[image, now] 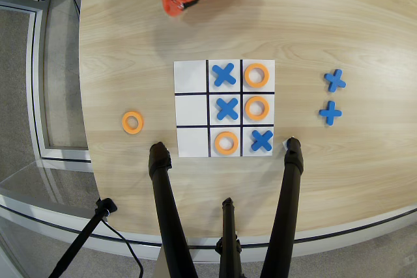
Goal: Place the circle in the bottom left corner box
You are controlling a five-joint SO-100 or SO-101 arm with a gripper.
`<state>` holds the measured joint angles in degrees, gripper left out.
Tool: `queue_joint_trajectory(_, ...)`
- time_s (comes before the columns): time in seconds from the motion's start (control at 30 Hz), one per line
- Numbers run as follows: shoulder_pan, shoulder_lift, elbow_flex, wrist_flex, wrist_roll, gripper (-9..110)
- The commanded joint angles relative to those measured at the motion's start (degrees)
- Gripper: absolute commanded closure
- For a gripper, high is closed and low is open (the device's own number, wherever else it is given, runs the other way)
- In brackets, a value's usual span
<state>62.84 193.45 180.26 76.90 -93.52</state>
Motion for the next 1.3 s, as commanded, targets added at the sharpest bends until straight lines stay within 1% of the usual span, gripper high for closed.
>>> queue_joint_trajectory(0.0, 21.6, 1.1, 3.3, 0.4, 0.3, 101)
queue_joint_trajectory(0.07, 27.9, 1.1, 3.3, 0.4, 0.3, 101)
queue_joint_trajectory(0.13, 30.3, 1.1, 3.3, 0.4, 0.3, 101)
queue_joint_trajectory(0.33, 26.7, 1.0, 3.3, 0.4, 0.3, 101)
queue_joint_trajectory(1.27, 26.7, 1.0, 3.3, 0.4, 0.3, 101)
